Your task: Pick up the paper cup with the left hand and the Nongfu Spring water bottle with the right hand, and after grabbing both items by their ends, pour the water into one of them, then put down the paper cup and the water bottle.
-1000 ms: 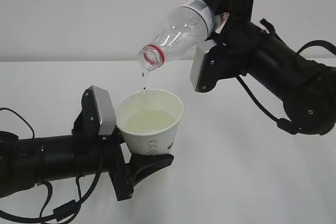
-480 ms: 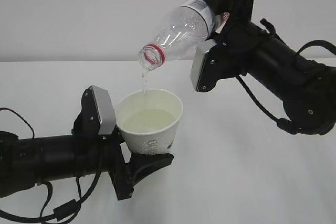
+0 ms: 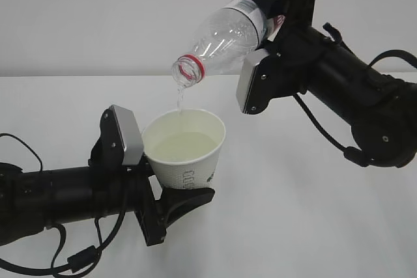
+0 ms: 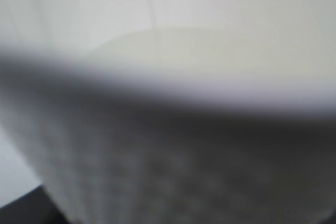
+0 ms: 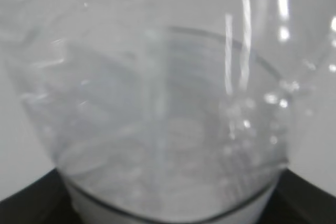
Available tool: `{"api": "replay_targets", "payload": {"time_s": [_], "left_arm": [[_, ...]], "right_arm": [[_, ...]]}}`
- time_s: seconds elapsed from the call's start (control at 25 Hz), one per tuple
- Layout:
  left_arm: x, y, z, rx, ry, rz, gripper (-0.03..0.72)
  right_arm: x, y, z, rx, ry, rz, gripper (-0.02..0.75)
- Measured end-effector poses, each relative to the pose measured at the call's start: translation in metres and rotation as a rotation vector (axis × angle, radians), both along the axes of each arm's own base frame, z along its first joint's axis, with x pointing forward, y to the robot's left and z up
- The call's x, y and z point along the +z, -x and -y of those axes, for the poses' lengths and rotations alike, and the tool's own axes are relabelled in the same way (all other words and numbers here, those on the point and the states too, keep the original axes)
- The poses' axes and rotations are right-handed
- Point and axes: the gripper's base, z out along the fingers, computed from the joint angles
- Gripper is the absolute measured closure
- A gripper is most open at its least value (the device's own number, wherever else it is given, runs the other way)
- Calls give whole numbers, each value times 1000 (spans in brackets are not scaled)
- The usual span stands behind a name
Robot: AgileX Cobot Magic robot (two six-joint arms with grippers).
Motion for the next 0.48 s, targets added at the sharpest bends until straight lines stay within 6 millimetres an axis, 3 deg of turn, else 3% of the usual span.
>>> {"api": "replay_targets", "payload": {"time_s": [0.48], "left_arm": [[0, 0, 0, 4, 1, 0, 178]], "right_arm": [[0, -1, 1, -3, -51, -32, 214]]}}
